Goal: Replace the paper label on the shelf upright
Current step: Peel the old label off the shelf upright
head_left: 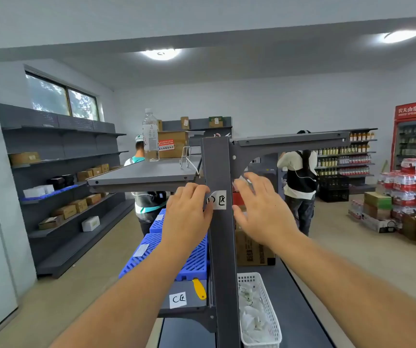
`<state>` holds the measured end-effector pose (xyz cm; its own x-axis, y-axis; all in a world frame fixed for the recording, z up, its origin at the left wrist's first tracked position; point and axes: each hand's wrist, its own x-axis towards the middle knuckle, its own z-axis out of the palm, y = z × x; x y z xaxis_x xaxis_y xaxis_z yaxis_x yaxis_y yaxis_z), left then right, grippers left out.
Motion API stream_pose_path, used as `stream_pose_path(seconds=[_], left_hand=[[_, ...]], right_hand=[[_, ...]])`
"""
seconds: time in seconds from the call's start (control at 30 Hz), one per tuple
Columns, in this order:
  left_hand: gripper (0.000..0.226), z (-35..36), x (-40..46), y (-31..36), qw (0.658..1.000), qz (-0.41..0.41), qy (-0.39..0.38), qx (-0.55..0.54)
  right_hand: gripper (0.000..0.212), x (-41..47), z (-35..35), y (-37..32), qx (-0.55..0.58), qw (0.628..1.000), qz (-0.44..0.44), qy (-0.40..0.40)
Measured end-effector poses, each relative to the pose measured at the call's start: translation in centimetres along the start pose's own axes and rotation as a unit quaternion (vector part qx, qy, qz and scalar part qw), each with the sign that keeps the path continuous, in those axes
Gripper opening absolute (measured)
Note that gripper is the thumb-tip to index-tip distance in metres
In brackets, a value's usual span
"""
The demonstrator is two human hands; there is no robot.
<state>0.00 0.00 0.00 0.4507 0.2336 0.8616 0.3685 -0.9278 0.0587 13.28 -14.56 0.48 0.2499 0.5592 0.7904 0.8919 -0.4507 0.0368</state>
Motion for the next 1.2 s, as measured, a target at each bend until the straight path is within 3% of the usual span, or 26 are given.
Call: stream_pose_path(seconds=[0.53,0.77,0.93,1.1,1.2], left_hand=[[0.006,0.9,1.3,1.0,0.996,-0.048,-0.005,-0.072],[0.002,0.5,-0.1,0.7,0.995,0.002,-0.017,-0.096],[0.003,-0.2,-1.1,0.3,0.993,0.034,0.015,-0.112],[0.005,-0.6,-0.8,-0.2,0.989,0.031,0.042,-0.137],[0.006,-0.6,-0.8,-0.2,0.987,0.024,0.052,-0.149]], right_hand=[[0.049,0.4,0.2,-0.7,0.095,0.995,0.004,-0.022],[0.026,1.0,0.7,-0.6,0.205,0.978,0.035,-0.008],[0.027,1.8,0.4,-1.0,0.264,0.962,0.068,-0.01],[0.035,1.8,-0.1,-1.9,0.381,0.913,0.116,-0.086],[0.031,1.6,0.2,-2.6,0.53,0.812,0.195,-0.147]])
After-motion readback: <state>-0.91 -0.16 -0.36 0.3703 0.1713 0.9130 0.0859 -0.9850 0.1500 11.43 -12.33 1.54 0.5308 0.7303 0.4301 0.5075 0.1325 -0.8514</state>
